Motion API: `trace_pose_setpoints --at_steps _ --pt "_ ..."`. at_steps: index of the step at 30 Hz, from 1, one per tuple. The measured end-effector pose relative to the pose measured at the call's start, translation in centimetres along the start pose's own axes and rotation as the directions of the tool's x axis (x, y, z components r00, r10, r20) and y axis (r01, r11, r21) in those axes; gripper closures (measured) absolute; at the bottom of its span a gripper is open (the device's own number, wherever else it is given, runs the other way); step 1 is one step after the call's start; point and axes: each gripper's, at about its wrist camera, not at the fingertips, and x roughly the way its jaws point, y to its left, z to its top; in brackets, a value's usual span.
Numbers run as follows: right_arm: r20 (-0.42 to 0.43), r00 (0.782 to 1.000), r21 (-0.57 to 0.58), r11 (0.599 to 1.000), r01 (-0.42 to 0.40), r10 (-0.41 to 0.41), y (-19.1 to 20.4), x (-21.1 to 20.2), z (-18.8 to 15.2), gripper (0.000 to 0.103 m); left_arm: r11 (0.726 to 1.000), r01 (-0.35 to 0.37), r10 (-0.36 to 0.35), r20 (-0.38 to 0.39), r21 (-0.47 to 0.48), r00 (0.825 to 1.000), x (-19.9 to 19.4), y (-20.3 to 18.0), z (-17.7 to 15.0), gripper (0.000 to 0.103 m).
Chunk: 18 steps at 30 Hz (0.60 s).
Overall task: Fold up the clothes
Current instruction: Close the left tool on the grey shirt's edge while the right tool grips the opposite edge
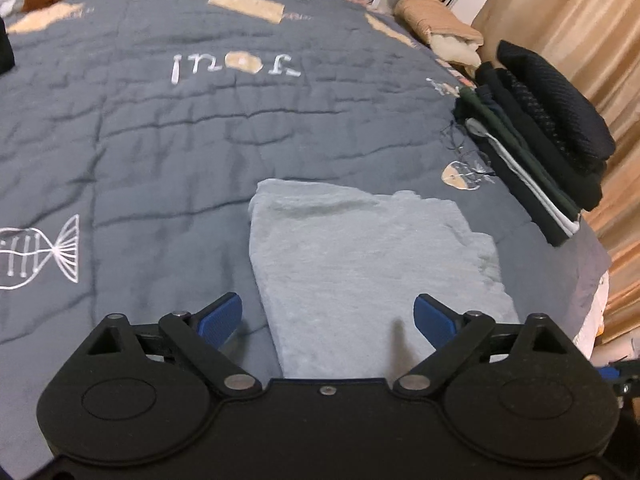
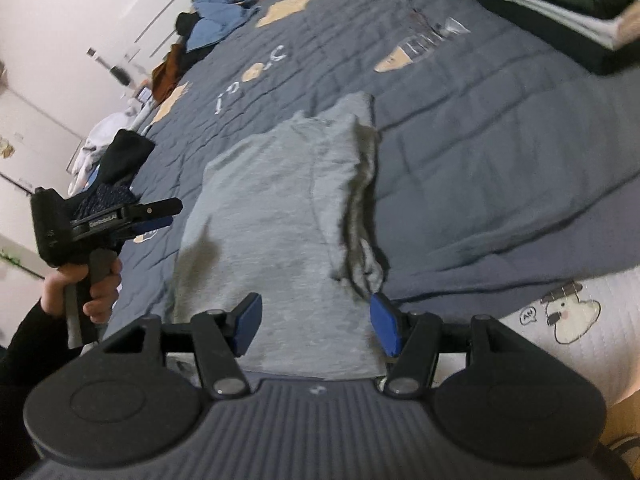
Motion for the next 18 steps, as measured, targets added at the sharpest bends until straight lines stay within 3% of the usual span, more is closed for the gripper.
trace_pose_setpoints --at_steps 4,15,18 --pt "-0.018 1.000 0.026 1.000 -0.010 0.010 -0.9 0.7 0.0 0.044 0.999 0.004 -0.005 -0.015 -0.038 1.000 2.0 1.3 0.7 0.018" --pt "-0.077 0.996 0.041 0.998 -0.038 0.041 -2.6 2.3 0.0 0.044 0.993 0.076 -0.080 -0.038 -0.095 0.996 6.1 3.2 2.1 0.021" --pt "-0.105 0.993 0.047 0.998 -0.041 0.046 -3.3 2.7 -0.2 0.044 0.984 0.138 -0.143 -0.032 -0.117 0.989 6.4 3.3 2.7 0.043"
